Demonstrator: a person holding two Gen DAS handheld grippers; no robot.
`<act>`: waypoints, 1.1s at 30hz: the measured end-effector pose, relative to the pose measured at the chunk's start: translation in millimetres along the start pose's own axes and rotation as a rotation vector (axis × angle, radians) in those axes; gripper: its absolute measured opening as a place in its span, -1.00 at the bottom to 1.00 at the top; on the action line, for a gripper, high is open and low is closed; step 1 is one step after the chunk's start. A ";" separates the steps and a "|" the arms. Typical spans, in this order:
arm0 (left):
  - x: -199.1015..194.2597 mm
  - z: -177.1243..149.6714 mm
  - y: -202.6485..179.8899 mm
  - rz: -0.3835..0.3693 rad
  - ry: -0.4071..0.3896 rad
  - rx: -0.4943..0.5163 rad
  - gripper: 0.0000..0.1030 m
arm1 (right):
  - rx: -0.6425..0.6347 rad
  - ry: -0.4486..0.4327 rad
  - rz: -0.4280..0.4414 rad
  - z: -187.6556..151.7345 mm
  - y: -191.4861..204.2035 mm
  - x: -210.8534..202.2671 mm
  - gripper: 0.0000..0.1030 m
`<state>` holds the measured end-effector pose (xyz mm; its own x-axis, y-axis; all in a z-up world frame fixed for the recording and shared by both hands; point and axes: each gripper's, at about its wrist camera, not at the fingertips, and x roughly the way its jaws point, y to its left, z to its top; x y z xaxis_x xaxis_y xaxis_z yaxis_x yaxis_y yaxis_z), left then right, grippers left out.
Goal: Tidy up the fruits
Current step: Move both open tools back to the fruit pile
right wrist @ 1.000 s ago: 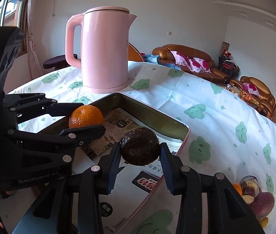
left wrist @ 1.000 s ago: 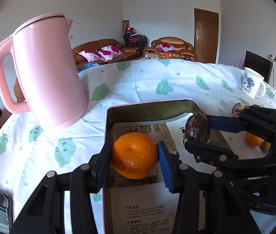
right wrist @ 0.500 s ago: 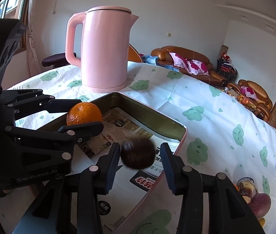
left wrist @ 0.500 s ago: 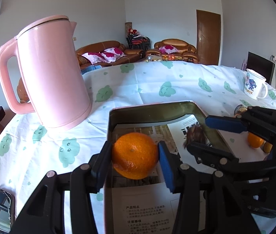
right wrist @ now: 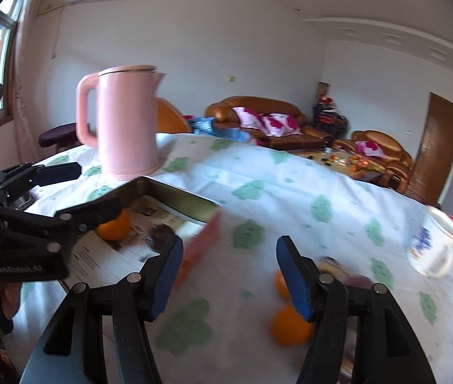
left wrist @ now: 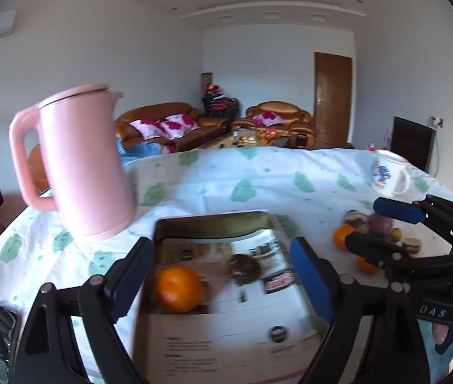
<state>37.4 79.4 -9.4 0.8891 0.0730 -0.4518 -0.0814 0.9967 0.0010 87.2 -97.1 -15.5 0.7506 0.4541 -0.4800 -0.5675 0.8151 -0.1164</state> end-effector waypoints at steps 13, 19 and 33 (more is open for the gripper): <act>31.0 -4.8 -112.2 -0.206 0.128 0.138 0.76 | 0.276 0.100 -0.208 -53.6 -107.6 -26.4 0.21; 53.1 -5.3 -135.4 -0.228 0.212 0.160 0.68 | 0.304 0.139 -0.151 -59.0 -114.1 -19.6 0.21; 71.8 -12.7 -143.0 -0.268 0.286 0.152 0.42 | 0.299 0.293 -0.054 -66.6 -113.0 11.6 -0.10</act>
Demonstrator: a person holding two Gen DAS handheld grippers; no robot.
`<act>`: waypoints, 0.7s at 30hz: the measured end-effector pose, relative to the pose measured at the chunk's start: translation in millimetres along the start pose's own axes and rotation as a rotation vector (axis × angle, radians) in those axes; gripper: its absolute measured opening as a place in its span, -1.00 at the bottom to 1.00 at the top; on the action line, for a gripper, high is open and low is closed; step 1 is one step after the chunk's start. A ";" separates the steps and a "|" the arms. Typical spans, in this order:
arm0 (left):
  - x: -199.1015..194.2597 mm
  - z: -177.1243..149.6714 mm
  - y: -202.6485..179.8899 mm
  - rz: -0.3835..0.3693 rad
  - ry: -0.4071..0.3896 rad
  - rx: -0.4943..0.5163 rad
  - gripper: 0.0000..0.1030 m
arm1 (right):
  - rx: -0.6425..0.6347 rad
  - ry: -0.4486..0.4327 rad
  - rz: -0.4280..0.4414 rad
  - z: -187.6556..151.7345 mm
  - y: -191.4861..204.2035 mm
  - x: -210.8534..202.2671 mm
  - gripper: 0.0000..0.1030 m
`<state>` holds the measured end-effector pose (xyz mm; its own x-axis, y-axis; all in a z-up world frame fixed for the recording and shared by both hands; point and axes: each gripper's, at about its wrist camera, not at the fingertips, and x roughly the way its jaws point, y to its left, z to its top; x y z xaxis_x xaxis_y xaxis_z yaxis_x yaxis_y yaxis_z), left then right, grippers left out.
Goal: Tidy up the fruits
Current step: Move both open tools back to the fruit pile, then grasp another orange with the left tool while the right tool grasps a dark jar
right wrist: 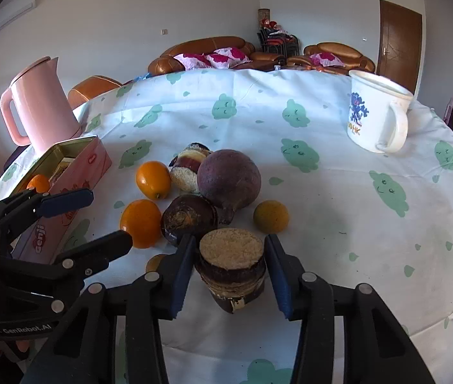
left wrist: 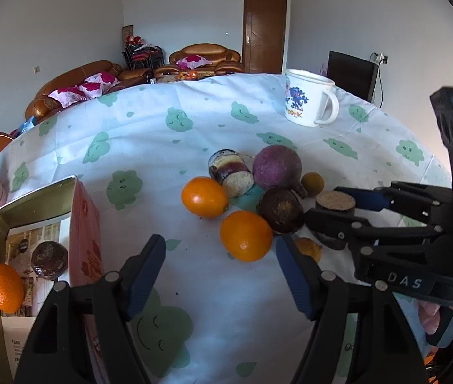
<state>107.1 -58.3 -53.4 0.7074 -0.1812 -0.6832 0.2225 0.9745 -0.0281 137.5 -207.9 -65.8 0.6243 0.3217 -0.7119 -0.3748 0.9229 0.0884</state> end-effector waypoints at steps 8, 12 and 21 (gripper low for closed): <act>15.0 4.4 -7.5 -0.041 0.055 0.020 0.10 | -0.002 -0.041 -0.034 -2.2 0.3 -9.7 -0.11; 21.2 6.4 -10.4 -0.057 0.075 0.025 -0.05 | 0.011 -0.033 -0.025 0.1 -1.7 -7.7 -0.11; 28.2 6.7 -3.3 -0.120 0.103 -0.021 -0.21 | -0.008 -0.026 -0.019 1.2 1.6 -5.6 -0.11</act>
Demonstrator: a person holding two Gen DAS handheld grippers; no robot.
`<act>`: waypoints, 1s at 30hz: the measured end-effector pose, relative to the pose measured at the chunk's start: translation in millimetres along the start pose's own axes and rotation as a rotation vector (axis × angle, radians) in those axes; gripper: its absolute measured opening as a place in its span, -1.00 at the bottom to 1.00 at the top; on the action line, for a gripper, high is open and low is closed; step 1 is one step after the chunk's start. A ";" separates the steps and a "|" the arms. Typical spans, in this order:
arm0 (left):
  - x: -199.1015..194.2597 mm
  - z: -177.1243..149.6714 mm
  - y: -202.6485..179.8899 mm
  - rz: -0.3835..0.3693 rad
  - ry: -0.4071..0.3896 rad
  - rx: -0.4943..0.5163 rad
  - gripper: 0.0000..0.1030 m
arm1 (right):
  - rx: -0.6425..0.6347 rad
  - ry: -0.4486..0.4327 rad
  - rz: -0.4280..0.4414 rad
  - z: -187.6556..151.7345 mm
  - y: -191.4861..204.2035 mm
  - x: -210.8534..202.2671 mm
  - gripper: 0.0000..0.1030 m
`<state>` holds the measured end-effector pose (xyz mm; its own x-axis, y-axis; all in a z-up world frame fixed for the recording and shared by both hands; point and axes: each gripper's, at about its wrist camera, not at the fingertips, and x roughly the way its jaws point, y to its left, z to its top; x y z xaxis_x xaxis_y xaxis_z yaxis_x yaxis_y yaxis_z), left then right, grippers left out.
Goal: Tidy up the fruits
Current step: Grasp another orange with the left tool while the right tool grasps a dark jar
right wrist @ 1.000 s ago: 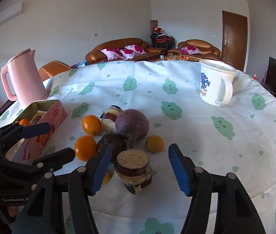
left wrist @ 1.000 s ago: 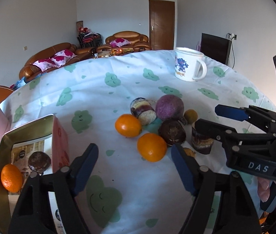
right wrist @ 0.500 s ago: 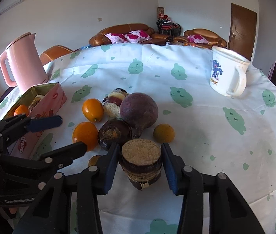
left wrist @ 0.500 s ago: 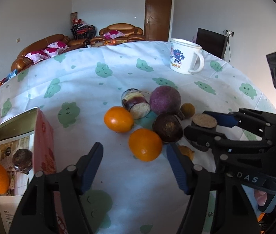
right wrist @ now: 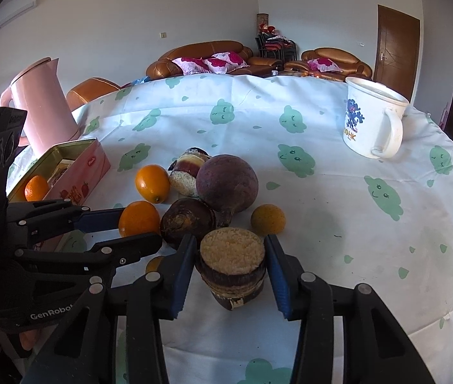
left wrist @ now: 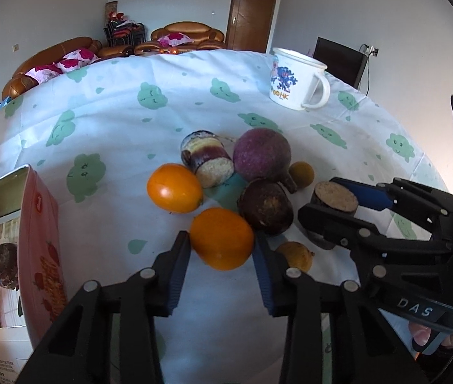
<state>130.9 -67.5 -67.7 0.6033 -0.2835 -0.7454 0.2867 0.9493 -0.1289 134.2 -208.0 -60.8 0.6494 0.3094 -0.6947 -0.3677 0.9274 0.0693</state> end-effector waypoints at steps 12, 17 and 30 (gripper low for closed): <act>-17.8 -1.0 -3.2 0.013 -0.097 0.020 -0.21 | -0.020 -0.052 -0.011 -0.7 4.1 -9.9 -0.13; -24.9 -2.6 -6.2 0.031 -0.140 0.037 -0.21 | -0.022 -0.080 -0.014 -1.4 4.4 -14.9 -0.13; -40.0 -6.1 -8.8 0.053 -0.220 0.058 -0.21 | -0.034 -0.155 0.006 -3.1 7.3 -28.9 -0.13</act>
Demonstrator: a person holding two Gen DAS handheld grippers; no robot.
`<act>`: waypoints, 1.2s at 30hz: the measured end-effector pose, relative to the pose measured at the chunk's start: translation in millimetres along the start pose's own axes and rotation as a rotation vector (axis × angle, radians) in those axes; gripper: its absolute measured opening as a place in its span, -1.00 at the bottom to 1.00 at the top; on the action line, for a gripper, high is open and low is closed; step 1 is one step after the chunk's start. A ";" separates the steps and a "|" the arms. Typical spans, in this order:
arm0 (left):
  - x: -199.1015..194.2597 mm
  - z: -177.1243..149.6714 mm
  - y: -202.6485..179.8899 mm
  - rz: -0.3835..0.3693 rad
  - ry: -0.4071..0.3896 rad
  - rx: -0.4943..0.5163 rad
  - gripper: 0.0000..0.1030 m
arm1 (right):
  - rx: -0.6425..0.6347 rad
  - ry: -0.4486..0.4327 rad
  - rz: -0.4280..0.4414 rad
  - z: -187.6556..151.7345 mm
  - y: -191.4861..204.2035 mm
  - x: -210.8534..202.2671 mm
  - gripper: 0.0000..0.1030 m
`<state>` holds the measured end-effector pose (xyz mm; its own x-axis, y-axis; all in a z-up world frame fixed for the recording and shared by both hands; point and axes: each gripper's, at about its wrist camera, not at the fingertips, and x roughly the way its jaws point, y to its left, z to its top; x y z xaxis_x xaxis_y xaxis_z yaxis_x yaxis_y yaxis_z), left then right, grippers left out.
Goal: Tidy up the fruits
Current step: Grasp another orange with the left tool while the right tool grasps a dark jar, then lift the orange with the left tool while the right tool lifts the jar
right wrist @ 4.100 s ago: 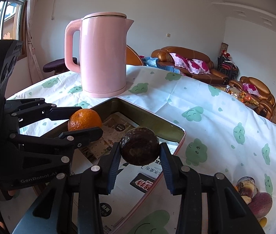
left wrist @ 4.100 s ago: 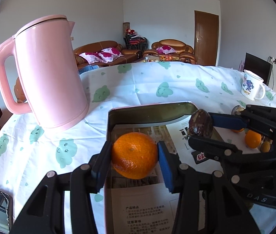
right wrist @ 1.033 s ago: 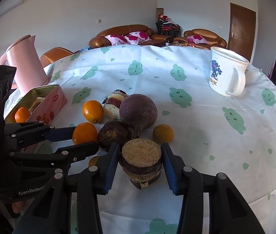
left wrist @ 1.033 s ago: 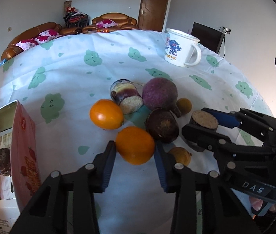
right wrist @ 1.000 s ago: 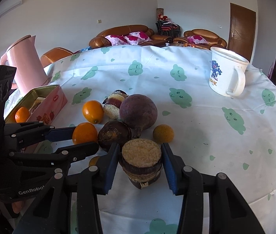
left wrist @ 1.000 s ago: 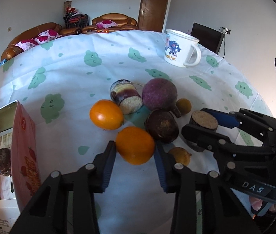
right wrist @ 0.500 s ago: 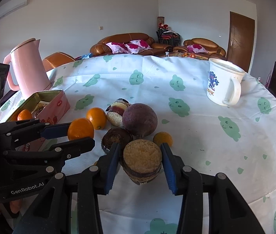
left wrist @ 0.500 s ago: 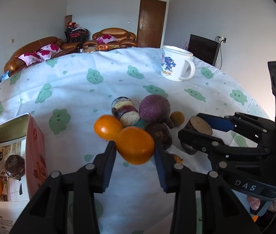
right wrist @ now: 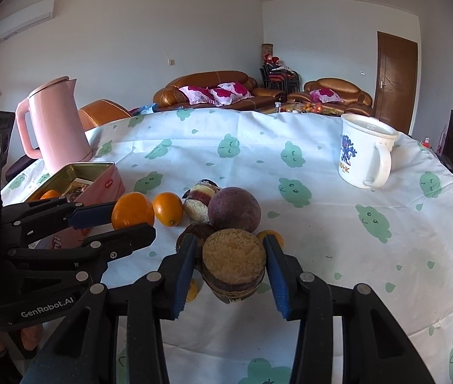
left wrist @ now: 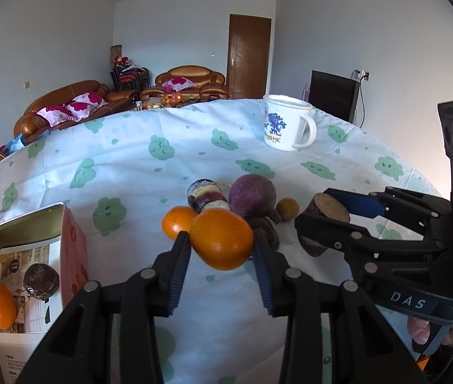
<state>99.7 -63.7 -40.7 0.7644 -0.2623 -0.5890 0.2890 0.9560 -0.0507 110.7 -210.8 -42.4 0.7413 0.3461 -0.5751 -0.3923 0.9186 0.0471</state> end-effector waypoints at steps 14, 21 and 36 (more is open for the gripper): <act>-15.5 -1.0 -2.8 0.026 -0.081 0.018 -0.21 | -0.013 -0.070 0.005 -1.1 1.6 -12.9 -0.13; -21.7 -1.3 -3.1 0.041 -0.113 0.021 -0.21 | -0.018 -0.099 0.004 -2.4 2.7 -18.6 -0.13; -32.3 -3.6 -1.8 0.057 -0.170 0.010 -0.21 | -0.034 -0.152 0.000 -4.7 6.3 -29.7 -0.13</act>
<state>72.4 -56.4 -24.5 0.8658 -0.2270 -0.4458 0.2475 0.9688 -0.0126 83.7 -216.2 -28.9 0.8141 0.3737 -0.4445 -0.4091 0.9123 0.0179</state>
